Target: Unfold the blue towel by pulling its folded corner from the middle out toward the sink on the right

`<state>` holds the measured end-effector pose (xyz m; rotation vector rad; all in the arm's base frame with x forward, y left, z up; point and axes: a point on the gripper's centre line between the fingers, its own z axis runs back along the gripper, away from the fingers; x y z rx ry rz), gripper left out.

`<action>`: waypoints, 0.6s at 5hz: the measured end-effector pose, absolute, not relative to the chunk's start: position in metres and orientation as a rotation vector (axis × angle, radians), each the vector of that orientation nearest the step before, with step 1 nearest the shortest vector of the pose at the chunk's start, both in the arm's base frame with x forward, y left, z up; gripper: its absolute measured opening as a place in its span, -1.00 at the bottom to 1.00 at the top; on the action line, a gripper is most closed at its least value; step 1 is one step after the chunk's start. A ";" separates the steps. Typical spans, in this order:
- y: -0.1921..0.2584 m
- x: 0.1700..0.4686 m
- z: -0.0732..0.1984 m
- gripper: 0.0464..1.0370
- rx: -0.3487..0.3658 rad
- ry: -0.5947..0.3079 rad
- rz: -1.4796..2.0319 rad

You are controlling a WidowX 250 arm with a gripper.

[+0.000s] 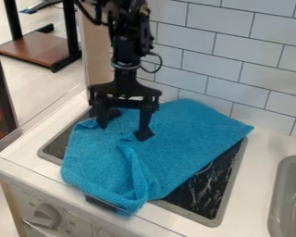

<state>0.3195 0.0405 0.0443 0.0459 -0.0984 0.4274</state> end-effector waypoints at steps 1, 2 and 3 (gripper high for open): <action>0.037 0.322 0.035 0.92 0.018 -0.080 0.405; 0.030 0.326 0.024 0.92 0.000 -0.053 0.355; 0.027 0.327 0.023 0.80 -0.009 -0.056 0.337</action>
